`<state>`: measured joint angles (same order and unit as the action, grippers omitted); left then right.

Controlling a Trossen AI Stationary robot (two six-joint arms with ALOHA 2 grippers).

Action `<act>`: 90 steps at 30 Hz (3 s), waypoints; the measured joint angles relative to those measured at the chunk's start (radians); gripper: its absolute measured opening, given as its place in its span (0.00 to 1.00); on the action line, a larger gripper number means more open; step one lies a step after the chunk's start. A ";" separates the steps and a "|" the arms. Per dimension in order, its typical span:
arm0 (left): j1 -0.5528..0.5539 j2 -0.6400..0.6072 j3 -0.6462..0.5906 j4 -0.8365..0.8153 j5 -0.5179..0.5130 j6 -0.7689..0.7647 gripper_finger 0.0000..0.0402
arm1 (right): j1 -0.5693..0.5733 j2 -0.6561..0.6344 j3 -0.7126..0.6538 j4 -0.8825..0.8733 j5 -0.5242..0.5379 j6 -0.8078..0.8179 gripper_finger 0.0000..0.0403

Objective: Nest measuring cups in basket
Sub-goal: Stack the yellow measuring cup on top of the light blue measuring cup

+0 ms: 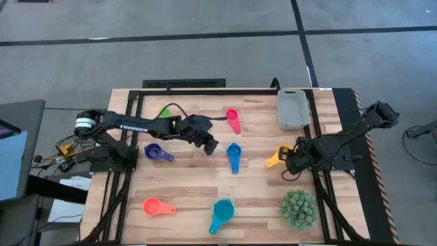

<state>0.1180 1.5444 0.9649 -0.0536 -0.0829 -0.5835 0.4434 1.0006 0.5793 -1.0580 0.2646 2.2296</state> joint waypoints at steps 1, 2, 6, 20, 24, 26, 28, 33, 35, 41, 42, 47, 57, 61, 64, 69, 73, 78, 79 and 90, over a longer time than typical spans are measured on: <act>0.006 0.000 0.000 0.001 0.005 0.000 0.48 | -0.016 0.008 0.000 -0.001 0.003 0.003 0.45; 0.012 0.000 0.000 0.002 0.009 0.001 0.48 | -0.029 0.015 0.000 -0.001 0.003 0.003 0.44; 0.031 0.000 0.000 0.002 0.016 0.001 0.48 | -0.080 0.063 0.000 0.005 -0.003 -0.002 0.41; 0.071 0.000 0.000 0.001 0.041 0.102 0.48 | -0.167 0.271 0.000 0.147 -0.080 -0.045 0.29; 0.101 0.001 0.000 0.000 0.085 0.125 0.48 | -0.172 0.290 0.000 0.158 -0.080 -0.090 0.23; 0.116 0.001 0.000 0.000 0.102 0.141 0.48 | -0.171 0.290 0.000 0.159 -0.078 -0.109 0.18; 0.128 0.001 0.000 0.000 0.113 0.153 0.48 | -0.163 0.290 0.000 0.162 -0.072 -0.118 0.13; 0.143 0.001 0.000 0.015 0.145 0.126 0.48 | -0.123 0.278 0.007 0.215 0.017 -0.137 0.03; 0.138 0.002 0.001 0.035 0.153 0.100 0.48 | -0.110 0.274 0.030 0.240 0.072 -0.153 0.05; 0.072 0.013 0.001 0.172 0.165 0.044 0.48 | -0.098 0.296 0.140 0.269 0.260 -0.251 0.05; 0.055 0.013 0.001 0.205 0.168 0.043 0.48 | -0.100 0.304 0.161 0.277 0.283 -0.276 0.04; -0.035 0.013 0.002 0.378 0.115 0.147 0.48 | -0.115 0.352 0.251 0.351 0.357 -0.432 0.04; -0.193 0.013 0.002 0.453 -0.098 0.233 0.48 | -0.146 0.364 0.364 0.417 0.381 -0.488 0.05; -0.230 0.013 0.002 0.444 -0.159 0.146 0.48 | -0.150 0.364 0.382 0.466 0.403 -0.457 0.07; -0.257 0.013 0.002 0.427 -0.198 0.094 0.48 | -0.152 0.364 0.383 0.531 0.423 -0.420 0.08; -0.302 0.013 0.002 0.426 -0.259 0.078 0.48 | -0.161 0.385 0.384 0.585 0.454 -0.390 0.07; -0.327 0.013 0.002 0.431 -0.327 0.068 0.48 | -0.165 0.416 0.384 0.623 0.433 -0.389 0.05; -0.341 0.097 0.058 0.416 -0.320 0.058 0.48 | -0.163 0.457 0.382 0.673 0.366 -0.397 0.09; -0.343 0.122 0.081 0.427 -0.308 0.058 0.48 | -0.163 0.462 0.382 0.672 0.366 -0.395 0.09; -0.342 0.159 0.192 0.161 -0.367 -0.055 0.48 | -0.172 0.460 0.383 0.721 0.367 -0.424 0.06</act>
<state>-0.2244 1.7035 1.1570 0.1078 -0.4502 -0.6389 0.2714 1.4607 0.9626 -0.3372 0.6316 1.8053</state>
